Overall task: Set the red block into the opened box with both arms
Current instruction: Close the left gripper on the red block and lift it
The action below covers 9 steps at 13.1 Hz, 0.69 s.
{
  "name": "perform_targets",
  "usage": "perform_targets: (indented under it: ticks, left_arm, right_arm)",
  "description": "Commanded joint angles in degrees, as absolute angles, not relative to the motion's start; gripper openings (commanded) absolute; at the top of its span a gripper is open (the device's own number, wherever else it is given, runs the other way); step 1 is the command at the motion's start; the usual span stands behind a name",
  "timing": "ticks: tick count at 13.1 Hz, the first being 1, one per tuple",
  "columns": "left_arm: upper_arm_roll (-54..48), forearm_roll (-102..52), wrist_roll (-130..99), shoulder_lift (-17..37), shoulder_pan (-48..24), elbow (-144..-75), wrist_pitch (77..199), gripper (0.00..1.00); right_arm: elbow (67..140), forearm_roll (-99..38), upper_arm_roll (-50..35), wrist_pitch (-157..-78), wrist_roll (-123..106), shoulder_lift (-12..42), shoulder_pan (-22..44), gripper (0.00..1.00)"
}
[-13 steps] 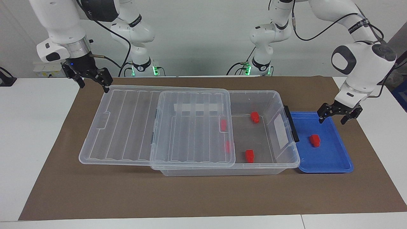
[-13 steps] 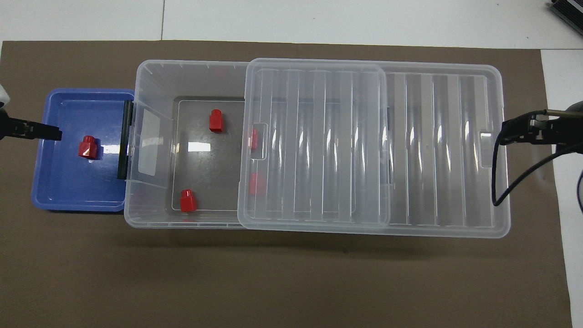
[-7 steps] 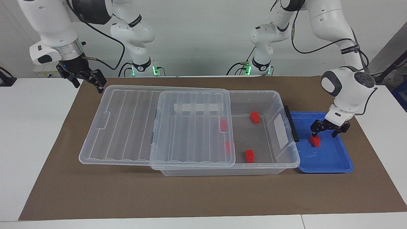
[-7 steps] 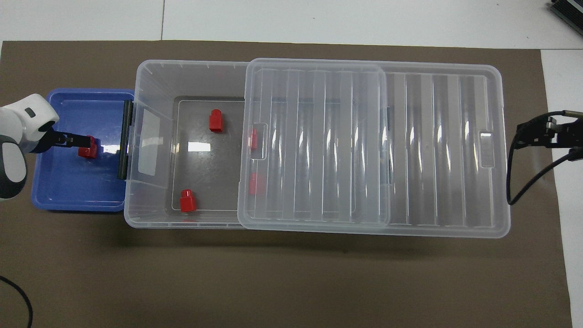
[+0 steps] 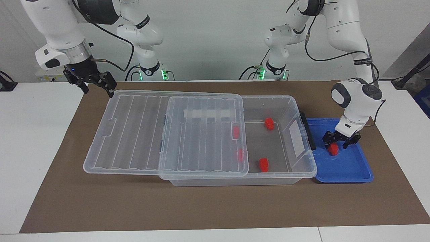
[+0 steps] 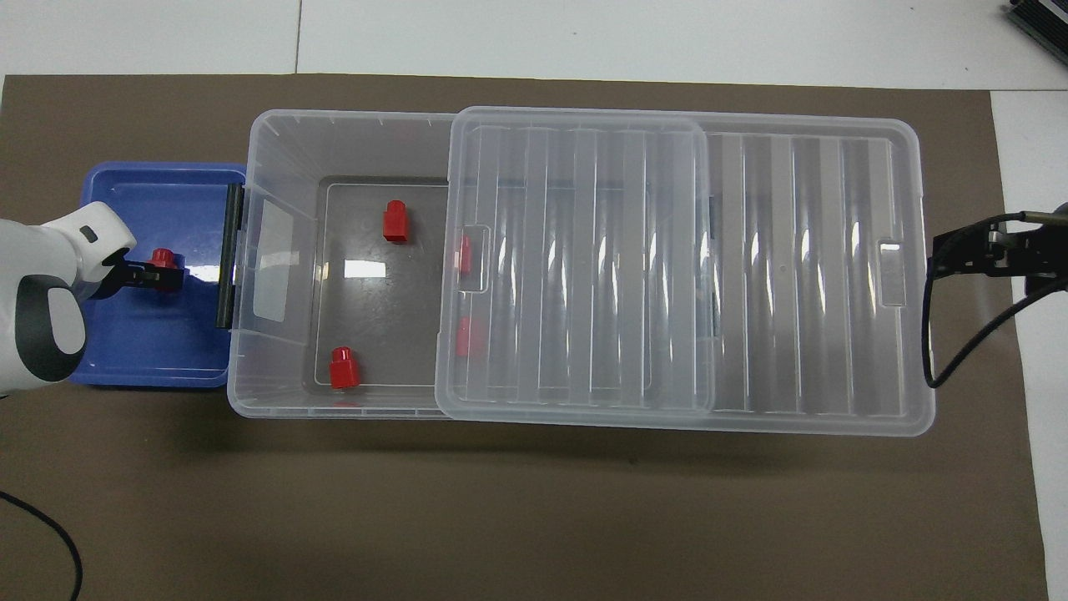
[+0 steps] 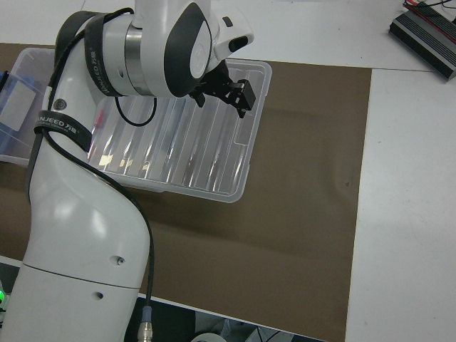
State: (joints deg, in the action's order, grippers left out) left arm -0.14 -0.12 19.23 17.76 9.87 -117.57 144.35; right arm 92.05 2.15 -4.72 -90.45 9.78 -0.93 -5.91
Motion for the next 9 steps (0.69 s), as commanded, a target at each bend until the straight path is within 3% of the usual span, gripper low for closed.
perform_targets:
  ticks: [1,2,3,6,9]
  left_arm:
    - [-0.26,-0.53,19.78,16.52,9.85,-119.18,145.02,0.19]
    - [-0.26,-0.44,19.34,16.52,9.84,-119.09,144.93,0.04]
    - [-0.26,-0.53,18.73,16.44,10.02,-119.0,144.5,0.0]
    - [-0.35,-0.88,14.26,13.47,9.23,-112.62,130.42,0.0]
    - [-1.14,-0.97,5.74,9.76,6.96,-99.28,107.91,0.0]
  right_arm:
    - [94.48,0.88,-5.18,-90.7,8.18,-2.99,-6.33,1.0]
    - [94.48,0.88,-5.19,-90.7,7.74,-2.99,-6.33,1.0]
    - [94.57,0.88,-5.19,-90.79,7.65,-2.99,-6.33,1.0]
    - [94.57,0.79,-5.27,-90.97,7.56,-2.99,-6.33,1.0]
    - [94.57,0.88,-5.27,-90.97,7.65,-2.99,-6.33,1.0]
